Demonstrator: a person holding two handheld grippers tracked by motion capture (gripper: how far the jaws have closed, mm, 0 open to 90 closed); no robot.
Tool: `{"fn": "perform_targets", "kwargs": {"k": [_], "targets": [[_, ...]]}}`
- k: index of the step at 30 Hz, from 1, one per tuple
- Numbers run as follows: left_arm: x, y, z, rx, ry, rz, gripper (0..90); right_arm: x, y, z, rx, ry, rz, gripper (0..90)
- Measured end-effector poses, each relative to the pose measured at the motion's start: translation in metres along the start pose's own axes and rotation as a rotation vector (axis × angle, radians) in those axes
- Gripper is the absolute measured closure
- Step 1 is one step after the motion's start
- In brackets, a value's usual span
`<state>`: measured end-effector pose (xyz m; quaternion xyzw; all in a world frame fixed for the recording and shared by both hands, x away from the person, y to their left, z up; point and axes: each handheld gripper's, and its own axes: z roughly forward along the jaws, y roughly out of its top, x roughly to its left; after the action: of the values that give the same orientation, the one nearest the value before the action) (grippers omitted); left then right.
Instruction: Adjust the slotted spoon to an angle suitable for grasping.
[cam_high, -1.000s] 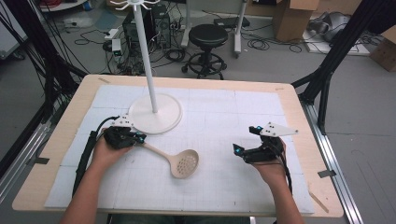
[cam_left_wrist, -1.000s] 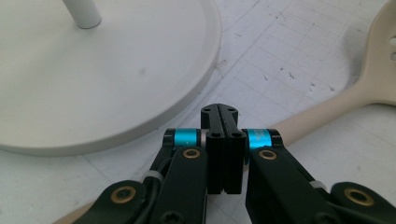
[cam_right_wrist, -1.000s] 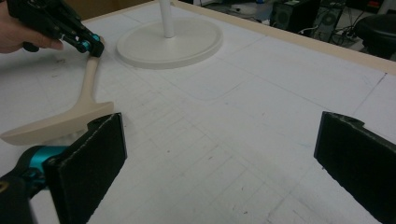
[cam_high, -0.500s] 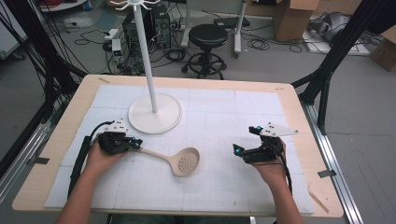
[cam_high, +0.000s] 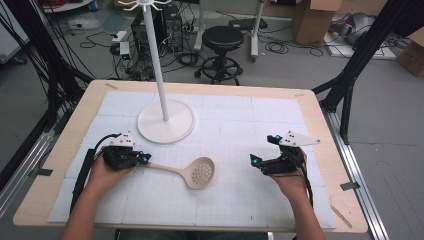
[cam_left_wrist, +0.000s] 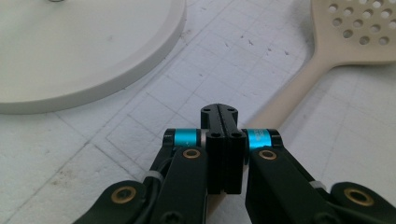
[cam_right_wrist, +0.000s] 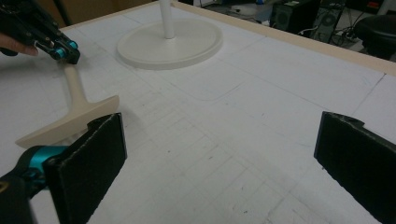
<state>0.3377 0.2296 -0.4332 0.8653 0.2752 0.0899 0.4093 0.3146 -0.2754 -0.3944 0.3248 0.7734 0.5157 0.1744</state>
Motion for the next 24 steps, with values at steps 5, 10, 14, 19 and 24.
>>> {"fn": "perform_targets", "kwargs": {"k": [5, 10, 14, 19, 24], "targets": [[0.0007, -0.0057, -0.0019, -0.027, -0.022, -0.02, 90.0, 0.0002, -0.0001, 0.0007, 0.002, 0.001, -0.003, 1.1], [-0.0012, -0.0051, -0.0031, -0.016, -0.02, -0.007, 90.0, 0.0006, 0.0, 0.0008, 0.003, 0.0, -0.006, 1.1], [-0.0028, -0.0071, -0.0043, -0.023, -0.026, 0.009, 90.0, 0.0008, 0.0, 0.0, 0.005, 0.002, 0.0, 1.1], [-0.0051, -0.0077, -0.0056, -0.013, -0.041, 0.02, 90.0, 0.0, 0.0001, -0.0002, -0.003, 0.003, -0.003, 1.1], [-0.0059, -0.0073, -0.0052, -0.01, -0.042, 0.023, 90.0, -0.0004, 0.0001, -0.0007, -0.003, 0.003, -0.003, 1.1]]}}
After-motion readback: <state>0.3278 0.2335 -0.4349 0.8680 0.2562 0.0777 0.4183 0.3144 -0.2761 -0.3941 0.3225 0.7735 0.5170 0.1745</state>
